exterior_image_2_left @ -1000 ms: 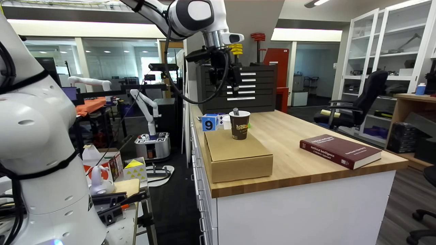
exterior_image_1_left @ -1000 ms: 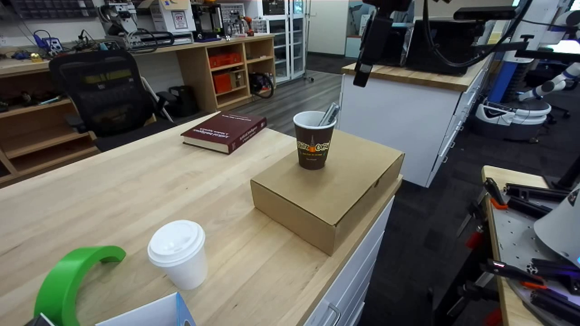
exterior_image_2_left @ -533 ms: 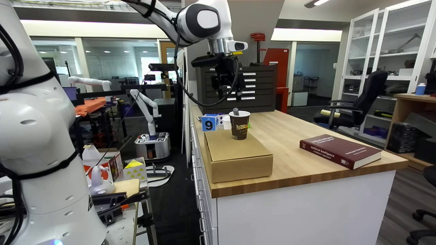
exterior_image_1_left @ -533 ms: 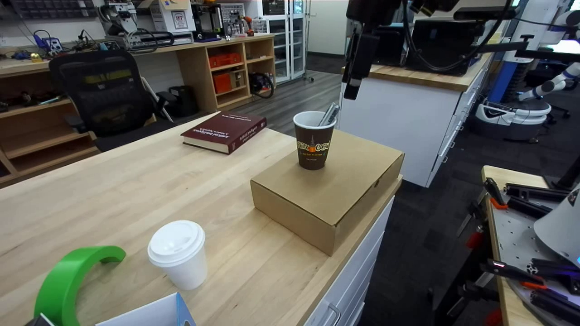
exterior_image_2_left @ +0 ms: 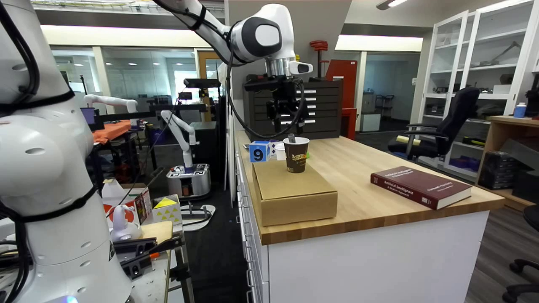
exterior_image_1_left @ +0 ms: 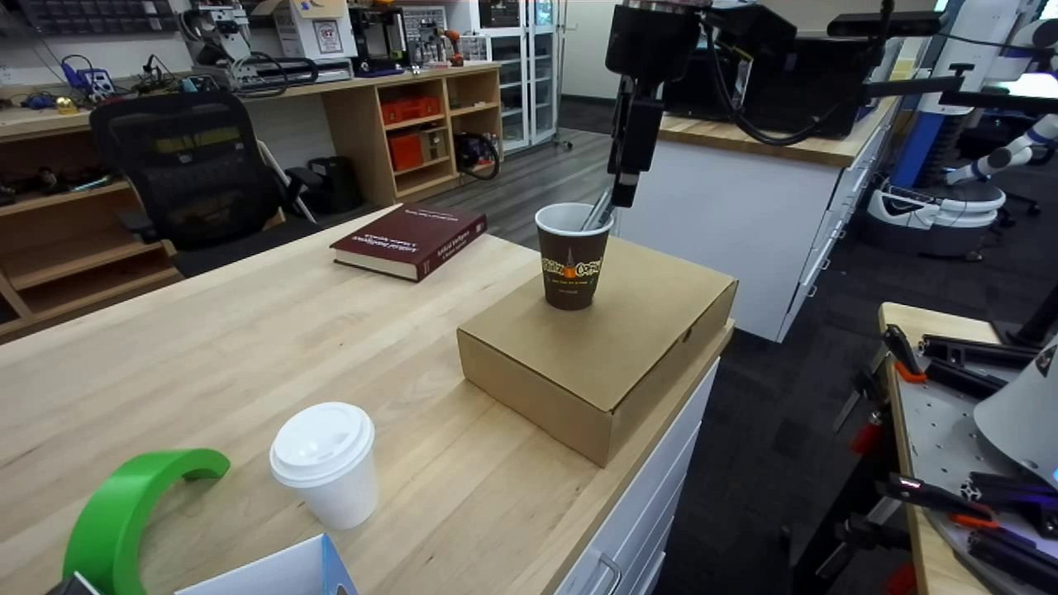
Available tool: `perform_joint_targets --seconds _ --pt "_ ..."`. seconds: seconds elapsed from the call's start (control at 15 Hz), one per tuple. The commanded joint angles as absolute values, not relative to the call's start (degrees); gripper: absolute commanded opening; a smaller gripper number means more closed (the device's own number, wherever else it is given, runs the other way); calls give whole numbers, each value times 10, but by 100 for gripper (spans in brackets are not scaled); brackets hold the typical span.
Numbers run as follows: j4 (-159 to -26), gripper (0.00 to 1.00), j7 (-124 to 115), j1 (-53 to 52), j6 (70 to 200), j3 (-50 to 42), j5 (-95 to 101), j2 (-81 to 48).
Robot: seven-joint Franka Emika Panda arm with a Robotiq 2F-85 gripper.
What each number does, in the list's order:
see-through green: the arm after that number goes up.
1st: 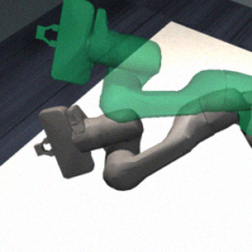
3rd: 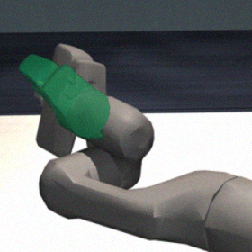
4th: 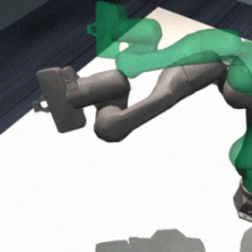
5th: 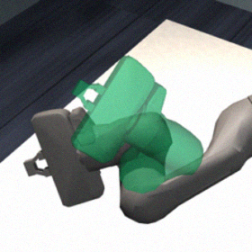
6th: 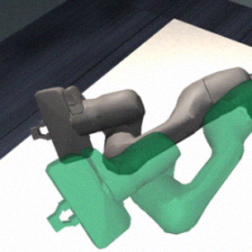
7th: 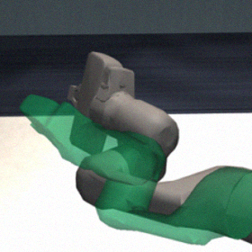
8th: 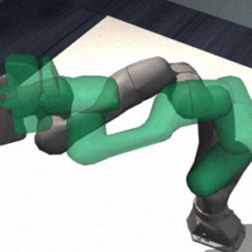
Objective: Remove the marker from the cup and put it on the box
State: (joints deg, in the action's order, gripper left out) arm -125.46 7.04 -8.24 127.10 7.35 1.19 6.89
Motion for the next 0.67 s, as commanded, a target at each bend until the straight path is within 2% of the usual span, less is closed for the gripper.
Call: perform_joint_targets --seconds 0.0,0.13,0.6 --pt "-1235 75 81 -80 1264 73 20 50" --pt "-1233 67 81 -79 1263 72 22 46" --pt "-1235 21 83 -77 1265 70 24 46"
